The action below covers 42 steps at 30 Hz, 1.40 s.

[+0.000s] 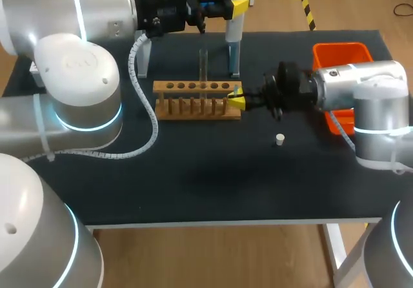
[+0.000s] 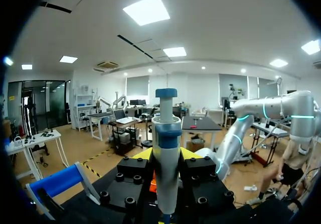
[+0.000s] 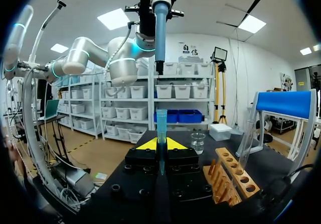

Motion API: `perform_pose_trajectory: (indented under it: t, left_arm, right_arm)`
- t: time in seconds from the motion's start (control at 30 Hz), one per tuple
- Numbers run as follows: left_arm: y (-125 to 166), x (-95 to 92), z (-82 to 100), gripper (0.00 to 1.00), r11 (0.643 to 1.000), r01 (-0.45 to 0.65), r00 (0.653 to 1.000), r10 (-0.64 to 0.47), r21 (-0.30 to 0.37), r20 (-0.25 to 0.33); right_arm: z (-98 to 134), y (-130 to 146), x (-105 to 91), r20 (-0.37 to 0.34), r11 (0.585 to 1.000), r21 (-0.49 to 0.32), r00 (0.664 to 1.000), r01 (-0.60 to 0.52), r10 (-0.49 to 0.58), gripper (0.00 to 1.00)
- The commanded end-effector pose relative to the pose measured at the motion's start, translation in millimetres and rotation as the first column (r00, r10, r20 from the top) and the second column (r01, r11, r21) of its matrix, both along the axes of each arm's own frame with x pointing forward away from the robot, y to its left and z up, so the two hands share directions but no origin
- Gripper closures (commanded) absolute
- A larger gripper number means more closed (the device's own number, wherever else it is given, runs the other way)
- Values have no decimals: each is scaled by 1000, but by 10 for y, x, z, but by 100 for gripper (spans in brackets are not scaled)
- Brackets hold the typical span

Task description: Invert the test tube, pick up the pipette, mount the tip to pipette, aspirate from beaker and dispense into the tube, eject the tip, return the pipette, and cap with the stopper.

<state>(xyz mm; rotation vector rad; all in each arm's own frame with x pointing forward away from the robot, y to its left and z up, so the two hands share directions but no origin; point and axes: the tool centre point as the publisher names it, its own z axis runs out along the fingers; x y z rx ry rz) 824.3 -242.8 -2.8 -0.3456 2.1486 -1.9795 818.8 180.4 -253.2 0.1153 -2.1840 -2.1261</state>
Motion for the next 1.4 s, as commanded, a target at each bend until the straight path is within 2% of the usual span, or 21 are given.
perform_pose_trajectory:
  t: [0.03, 1.4]
  left_arm:
    - [6, -1, 1, 100, 1000, 1, 1000, -1, -1, 0]
    - [6, -1, 1, 100, 1000, 1, 1000, -1, -1, 0]
  right_arm:
    - [10, 55, 31, 2, 1000, -2, 1000, -9, 9, 100]
    - [205, 83, -75, 19, 1000, 5, 1000, -18, 18, 100]
